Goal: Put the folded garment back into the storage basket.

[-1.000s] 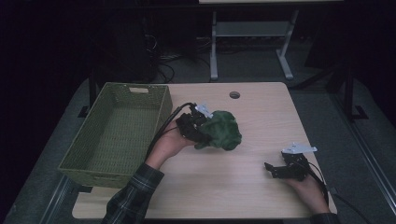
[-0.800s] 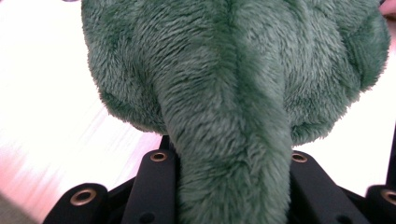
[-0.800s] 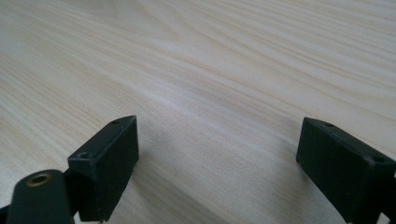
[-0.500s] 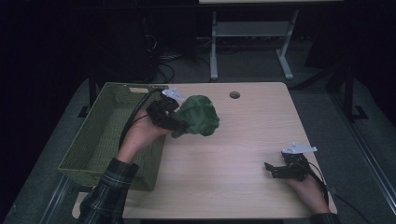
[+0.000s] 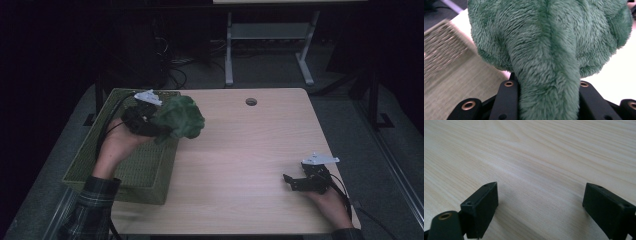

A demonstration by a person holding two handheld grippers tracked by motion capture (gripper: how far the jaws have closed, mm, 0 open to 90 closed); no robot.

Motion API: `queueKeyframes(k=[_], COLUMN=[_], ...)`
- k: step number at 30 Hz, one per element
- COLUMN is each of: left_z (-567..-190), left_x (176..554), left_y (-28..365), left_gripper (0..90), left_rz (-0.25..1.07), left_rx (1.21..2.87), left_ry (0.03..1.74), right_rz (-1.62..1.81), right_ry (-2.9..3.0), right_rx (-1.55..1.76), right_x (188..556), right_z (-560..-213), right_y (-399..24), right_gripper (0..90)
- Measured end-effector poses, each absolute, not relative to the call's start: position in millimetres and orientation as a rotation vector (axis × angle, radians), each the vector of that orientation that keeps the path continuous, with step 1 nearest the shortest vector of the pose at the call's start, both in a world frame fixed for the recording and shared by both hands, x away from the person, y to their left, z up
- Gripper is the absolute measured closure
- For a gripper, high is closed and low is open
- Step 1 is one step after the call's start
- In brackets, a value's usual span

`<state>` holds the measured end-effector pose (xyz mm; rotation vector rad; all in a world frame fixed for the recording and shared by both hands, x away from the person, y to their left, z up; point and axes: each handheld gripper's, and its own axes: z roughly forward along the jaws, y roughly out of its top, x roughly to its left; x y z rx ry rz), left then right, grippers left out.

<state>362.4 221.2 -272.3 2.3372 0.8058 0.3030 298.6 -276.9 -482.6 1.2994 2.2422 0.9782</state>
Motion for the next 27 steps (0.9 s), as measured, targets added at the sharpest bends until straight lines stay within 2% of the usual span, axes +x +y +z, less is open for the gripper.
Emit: queueKeyframes(k=[13,27], left_z=[-291.5,-342.3], left_x=[349.9,357.1], left_y=[300.5,332.6], left_gripper=[68.0,68.0], left_rz=[0.386,0.353], left_rx=[2.291,2.293], left_ry=[1.01,1.113], right_rz=[0.978,0.978], right_ry=[2.241,2.241], right_rx=[1.302,1.302], right_x=[298.5,298.5], right_z=[-482.6,-482.6], right_y=[-277.0,-277.0], right_gripper=[12.9,12.9])
